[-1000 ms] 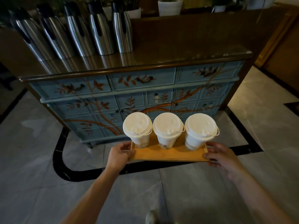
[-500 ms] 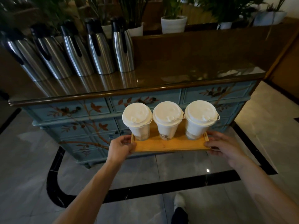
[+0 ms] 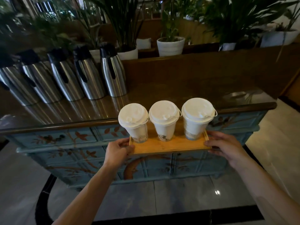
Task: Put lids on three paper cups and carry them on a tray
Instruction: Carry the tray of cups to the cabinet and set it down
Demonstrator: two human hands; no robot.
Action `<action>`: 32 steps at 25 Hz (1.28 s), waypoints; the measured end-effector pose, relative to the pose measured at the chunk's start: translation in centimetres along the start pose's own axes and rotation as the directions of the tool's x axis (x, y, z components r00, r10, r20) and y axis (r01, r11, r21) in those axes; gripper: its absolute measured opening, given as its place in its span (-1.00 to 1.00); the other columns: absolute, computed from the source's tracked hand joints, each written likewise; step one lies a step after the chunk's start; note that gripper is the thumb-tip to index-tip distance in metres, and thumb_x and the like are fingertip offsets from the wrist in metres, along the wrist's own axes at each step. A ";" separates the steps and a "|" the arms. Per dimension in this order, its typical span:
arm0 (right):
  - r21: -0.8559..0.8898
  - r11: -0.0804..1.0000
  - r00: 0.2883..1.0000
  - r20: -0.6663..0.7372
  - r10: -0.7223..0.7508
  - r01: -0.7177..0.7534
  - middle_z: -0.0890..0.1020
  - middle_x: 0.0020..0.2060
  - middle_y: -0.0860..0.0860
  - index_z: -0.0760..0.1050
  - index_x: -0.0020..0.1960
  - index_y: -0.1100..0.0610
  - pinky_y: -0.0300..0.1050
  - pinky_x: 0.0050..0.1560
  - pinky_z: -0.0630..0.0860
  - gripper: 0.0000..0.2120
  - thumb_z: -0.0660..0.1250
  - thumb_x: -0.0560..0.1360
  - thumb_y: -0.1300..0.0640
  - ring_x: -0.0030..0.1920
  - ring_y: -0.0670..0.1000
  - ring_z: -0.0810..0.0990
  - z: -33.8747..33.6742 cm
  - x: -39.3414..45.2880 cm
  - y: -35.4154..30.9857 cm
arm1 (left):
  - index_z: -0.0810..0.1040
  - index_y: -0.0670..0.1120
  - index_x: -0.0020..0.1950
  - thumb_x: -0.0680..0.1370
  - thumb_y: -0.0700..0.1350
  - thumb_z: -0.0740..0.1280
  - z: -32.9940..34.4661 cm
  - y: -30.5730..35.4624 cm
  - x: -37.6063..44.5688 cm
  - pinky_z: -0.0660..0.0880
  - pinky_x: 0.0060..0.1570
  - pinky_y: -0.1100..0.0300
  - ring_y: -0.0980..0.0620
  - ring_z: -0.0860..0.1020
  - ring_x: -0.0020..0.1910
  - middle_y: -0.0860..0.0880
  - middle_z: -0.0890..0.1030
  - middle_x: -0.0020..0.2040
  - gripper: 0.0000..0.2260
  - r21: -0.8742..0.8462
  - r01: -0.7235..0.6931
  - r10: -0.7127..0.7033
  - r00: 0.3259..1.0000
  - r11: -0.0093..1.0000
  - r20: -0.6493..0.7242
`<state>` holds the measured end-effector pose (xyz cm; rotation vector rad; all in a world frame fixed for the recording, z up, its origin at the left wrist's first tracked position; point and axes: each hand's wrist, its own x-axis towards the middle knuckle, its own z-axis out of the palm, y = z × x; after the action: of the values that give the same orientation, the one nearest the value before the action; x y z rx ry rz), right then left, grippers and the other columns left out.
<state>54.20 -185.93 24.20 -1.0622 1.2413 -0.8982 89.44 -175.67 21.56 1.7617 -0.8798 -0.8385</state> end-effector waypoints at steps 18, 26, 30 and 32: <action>-0.038 0.998 0.999 -0.013 -0.052 0.052 0.71 -0.22 0.02 0.65 -0.06 0.01 -0.17 -0.38 0.64 -0.67 0.45 0.38 0.42 -0.23 0.02 0.67 -6.8 12.8 -7.2 | 0.68 -0.04 0.11 0.45 -0.18 0.52 9.1 8.3 12.3 0.57 -0.30 0.20 0.09 0.65 -0.28 0.00 0.74 -0.12 -0.75 0.013 -0.032 0.032 0.998 0.999 0.048; -0.112 0.992 0.996 -0.072 -0.060 0.052 0.67 -0.10 0.04 0.63 0.08 0.01 -0.24 -0.41 0.58 -0.61 0.48 0.36 0.39 -0.12 0.03 0.66 -5.5 18.4 -8.9 | 0.68 0.00 0.11 0.46 -0.20 0.50 10.7 9.3 18.6 0.55 -0.33 0.31 0.09 0.66 -0.26 0.03 0.73 -0.12 -0.75 0.023 -0.031 0.029 0.997 0.999 0.066; -0.154 0.987 0.995 -0.087 -0.054 0.040 0.63 -0.03 0.02 0.62 0.09 -0.01 -0.25 -0.41 0.59 -0.59 0.49 0.36 0.39 -0.07 0.05 0.65 -4.2 21.7 -10.0 | 0.66 0.01 0.14 0.48 -0.19 0.49 11.1 9.6 22.1 0.59 -0.28 0.25 0.04 0.67 -0.15 0.06 0.70 -0.08 -0.75 0.035 -0.015 0.012 0.997 0.999 0.076; -0.178 0.984 0.993 -0.108 -0.048 0.028 0.64 -0.06 0.00 0.62 0.12 0.04 -0.23 -0.41 0.60 -0.59 0.49 0.36 0.38 -0.09 0.04 0.65 -3.5 23.3 -10.4 | 0.65 0.01 0.13 0.48 -0.19 0.49 11.2 9.7 23.7 0.59 -0.28 0.26 0.07 0.67 -0.17 0.07 0.69 -0.11 -0.75 0.038 -0.011 0.008 0.997 0.999 0.080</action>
<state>54.07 -211.42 27.56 -1.1922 1.4187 -0.8991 90.12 -203.52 23.71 1.7655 -0.9618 -0.8962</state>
